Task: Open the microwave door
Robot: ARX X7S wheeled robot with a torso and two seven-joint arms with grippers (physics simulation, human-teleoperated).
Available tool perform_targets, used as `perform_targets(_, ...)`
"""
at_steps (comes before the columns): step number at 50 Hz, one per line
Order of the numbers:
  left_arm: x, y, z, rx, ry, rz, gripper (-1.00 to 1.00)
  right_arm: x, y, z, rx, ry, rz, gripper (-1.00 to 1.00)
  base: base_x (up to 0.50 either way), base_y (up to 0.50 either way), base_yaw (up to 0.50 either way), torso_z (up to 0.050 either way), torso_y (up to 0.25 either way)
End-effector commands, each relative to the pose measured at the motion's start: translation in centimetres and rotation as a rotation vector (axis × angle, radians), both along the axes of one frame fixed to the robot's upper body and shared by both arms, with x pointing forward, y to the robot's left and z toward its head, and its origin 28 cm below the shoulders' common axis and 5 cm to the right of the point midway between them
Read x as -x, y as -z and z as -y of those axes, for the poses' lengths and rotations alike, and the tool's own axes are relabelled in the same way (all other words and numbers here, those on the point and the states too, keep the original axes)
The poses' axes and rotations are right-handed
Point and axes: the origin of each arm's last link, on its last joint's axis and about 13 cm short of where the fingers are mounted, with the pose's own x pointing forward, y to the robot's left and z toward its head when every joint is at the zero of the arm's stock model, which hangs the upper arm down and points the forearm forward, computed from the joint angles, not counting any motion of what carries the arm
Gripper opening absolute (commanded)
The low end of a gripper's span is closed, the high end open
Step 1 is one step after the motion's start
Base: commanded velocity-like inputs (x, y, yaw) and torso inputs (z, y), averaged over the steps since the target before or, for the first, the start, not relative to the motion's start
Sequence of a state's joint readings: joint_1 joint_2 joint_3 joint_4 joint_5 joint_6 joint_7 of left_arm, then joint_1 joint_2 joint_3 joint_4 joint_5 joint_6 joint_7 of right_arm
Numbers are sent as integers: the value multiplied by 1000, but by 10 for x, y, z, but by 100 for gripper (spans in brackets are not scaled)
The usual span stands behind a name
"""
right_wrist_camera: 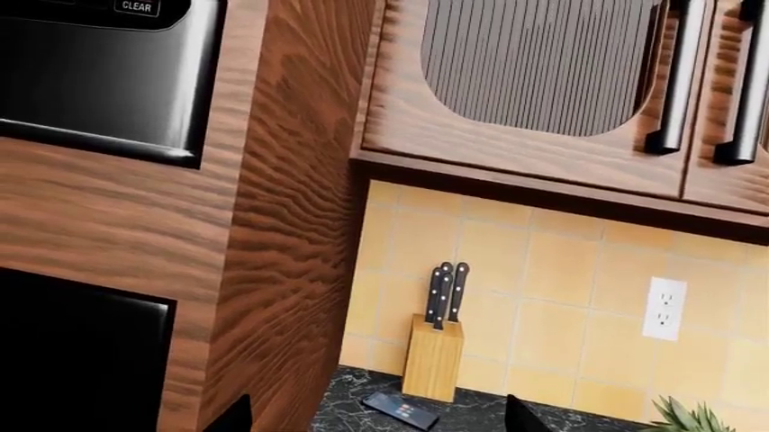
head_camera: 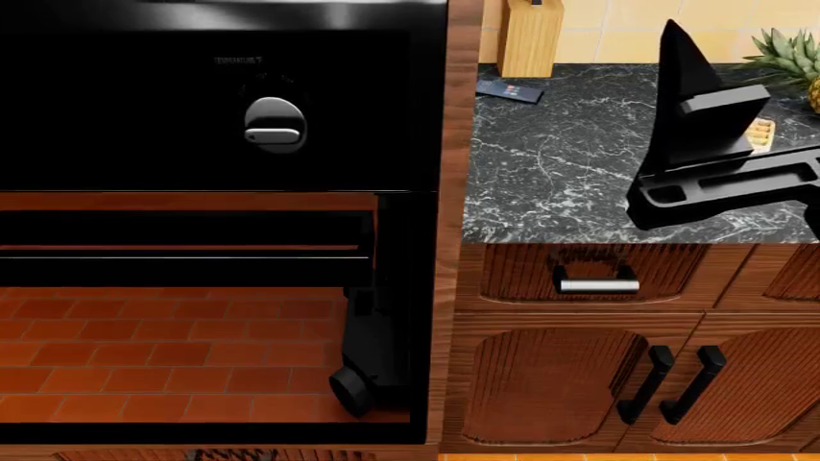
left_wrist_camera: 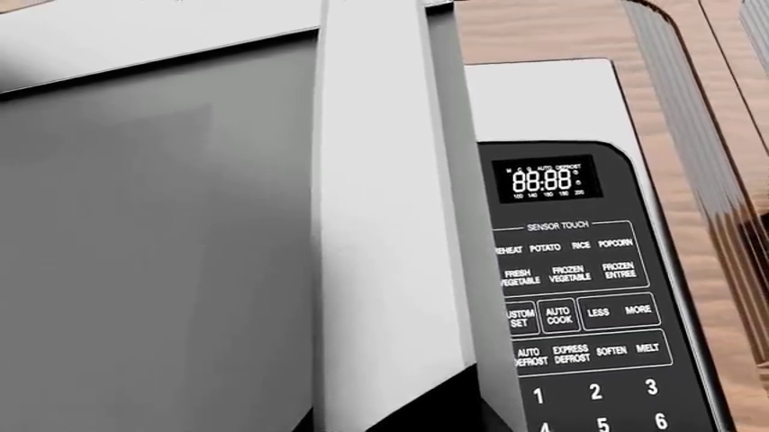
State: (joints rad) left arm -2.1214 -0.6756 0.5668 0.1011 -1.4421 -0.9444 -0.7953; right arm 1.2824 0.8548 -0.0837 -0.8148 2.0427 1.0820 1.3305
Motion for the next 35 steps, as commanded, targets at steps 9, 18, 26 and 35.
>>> perform_targets(9,4,11,5,-3,177,-48,100,2,-1,-1,5,-4,-1,100,-1,0,0,0,0)
perform_targets(18,15,10,4,-11,191,8,100,1,0,-1,3,-2,-3,100,0,0,0,0,0)
perform_targets(26,22,11,3,-4,189,44,100,0,0,-2,6,-4,-5,100,0,0,0,0,0)
perform_targets(35,42,11,2,-5,112,145,100,0,-1,-2,6,-5,-3,100,0,0,0,0,0)
